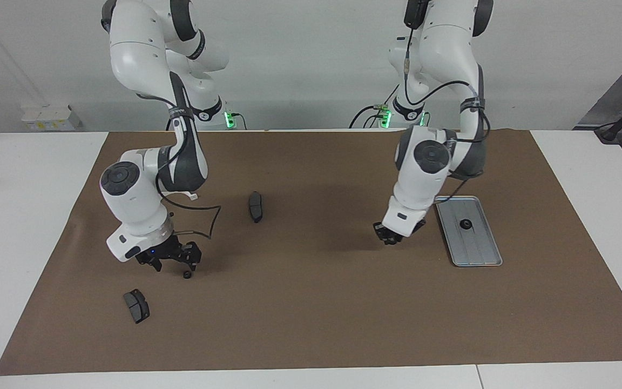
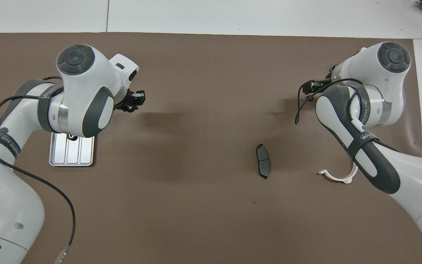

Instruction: Pick bearing gear from pile to tray

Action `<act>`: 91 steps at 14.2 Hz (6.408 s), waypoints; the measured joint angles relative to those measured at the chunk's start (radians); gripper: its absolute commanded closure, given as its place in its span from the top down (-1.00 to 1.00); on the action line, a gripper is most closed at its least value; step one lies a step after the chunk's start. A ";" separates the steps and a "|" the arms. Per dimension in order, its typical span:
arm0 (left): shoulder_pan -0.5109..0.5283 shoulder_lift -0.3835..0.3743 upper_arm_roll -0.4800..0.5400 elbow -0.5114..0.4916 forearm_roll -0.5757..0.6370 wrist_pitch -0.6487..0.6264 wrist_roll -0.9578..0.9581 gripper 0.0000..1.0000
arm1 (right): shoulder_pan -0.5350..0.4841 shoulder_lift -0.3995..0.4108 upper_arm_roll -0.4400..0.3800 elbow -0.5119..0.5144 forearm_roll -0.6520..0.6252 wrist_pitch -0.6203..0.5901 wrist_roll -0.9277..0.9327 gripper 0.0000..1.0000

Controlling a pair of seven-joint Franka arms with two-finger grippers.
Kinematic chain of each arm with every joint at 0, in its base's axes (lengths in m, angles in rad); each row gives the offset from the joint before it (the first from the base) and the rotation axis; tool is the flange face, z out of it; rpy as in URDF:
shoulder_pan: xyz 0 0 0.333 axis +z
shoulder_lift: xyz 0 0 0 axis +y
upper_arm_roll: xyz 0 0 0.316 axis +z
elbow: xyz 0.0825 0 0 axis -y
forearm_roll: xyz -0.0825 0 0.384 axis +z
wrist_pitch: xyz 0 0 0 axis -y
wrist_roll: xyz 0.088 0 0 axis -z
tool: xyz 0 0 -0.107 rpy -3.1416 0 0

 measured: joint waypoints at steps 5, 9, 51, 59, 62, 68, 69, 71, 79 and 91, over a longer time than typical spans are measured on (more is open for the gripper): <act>0.181 -0.071 0.000 -0.115 -0.001 -0.050 0.310 -1.00 | 0.001 0.026 0.002 0.007 0.001 0.001 0.000 0.28; 0.189 -0.123 -0.009 -0.238 -0.002 -0.044 0.336 -0.75 | 0.002 0.033 0.004 0.000 0.001 0.002 0.000 0.25; 0.016 -0.168 -0.031 -0.227 -0.068 0.228 0.053 0.95 | 0.640 0.041 0.002 0.003 0.003 0.160 0.952 1.00; -0.257 -0.078 -0.032 -0.211 -0.034 0.292 -0.224 0.75 | 0.373 -0.273 -0.003 -0.159 0.000 0.015 0.698 1.00; -0.302 -0.060 -0.031 -0.216 -0.024 0.291 -0.234 0.60 | 0.268 -0.380 -0.003 -0.169 0.000 -0.089 0.532 1.00; -0.345 -0.058 -0.030 -0.273 -0.021 0.282 -0.235 0.14 | 0.129 -0.513 -0.003 -0.108 0.000 -0.331 0.302 1.00; -0.350 -0.058 -0.029 -0.279 -0.021 0.281 -0.235 0.07 | 0.109 -0.515 -0.003 -0.077 0.000 -0.375 0.255 1.00; -0.352 -0.058 -0.029 -0.283 -0.020 0.281 -0.235 -0.05 | 0.071 -0.514 -0.003 -0.018 0.000 -0.462 0.164 1.00; -0.352 -0.058 -0.021 -0.283 -0.019 0.287 -0.235 -0.31 | 0.043 -0.480 0.000 0.051 0.000 -0.624 0.095 1.00; -0.348 -0.055 -0.014 -0.287 0.003 0.326 -0.234 -0.43 | 0.040 -0.508 0.000 -0.024 0.000 -0.619 0.085 1.00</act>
